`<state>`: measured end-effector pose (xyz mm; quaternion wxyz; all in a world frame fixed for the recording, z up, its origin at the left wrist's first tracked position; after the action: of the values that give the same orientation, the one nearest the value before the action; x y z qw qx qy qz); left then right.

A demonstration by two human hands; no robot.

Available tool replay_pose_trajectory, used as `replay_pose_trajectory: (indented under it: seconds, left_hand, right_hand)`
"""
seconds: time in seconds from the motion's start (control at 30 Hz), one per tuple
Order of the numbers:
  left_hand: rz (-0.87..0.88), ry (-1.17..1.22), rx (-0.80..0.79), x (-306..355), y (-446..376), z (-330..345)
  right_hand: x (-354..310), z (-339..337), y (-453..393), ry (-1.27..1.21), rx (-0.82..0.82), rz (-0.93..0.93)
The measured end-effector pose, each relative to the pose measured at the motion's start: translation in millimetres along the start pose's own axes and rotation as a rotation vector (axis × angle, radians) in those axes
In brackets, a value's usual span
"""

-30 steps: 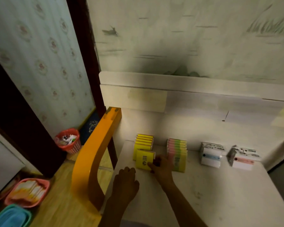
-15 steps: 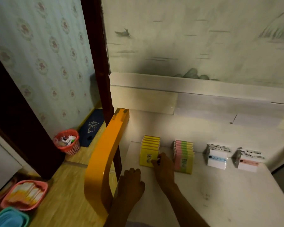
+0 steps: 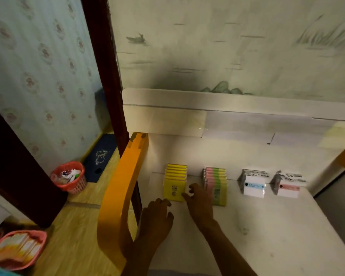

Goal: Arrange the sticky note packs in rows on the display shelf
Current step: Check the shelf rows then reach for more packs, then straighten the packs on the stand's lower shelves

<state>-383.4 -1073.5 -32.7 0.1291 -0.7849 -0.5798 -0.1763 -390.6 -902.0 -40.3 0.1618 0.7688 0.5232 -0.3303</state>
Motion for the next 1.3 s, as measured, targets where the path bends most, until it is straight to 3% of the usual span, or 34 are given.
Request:
replay_pose_trajectory:
  seconds: [0.3,0.6,0.87,1.2,1.3]
  left_hand:
    - [0.267,0.188,0.057,72,-10,6]
    - [0.511,0.185,-0.107,205,29,47]
    - [0.566,0.220,-0.163,350,100,101]
    - [0.639,0.287,-0.393,526,202,194]
    - [0.684,0.268,-0.377,575,222,209]
  right_hand:
    - [12,-99,51,0.268,0.131,-0.158]
    - [100,-206,110,0.224,0.239,0.059]
    - [203,-313,185,0.182,0.309,0.175]
    - [336,-440,276,0.172,0.362,0.252]
    - [372,-475,295,0.177,0.369,0.291]
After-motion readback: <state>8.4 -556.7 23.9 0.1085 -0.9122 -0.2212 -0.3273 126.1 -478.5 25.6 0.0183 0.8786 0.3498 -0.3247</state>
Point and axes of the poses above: each hand's wrist, its own y-axis away from the middle knuckle, its own z-axis out of the palm, x = y × z, the point moved 8 cm from there along -y, towards the middle knuckle, and after that the axes turned 2 degrees about y, right-handed, at the moved point
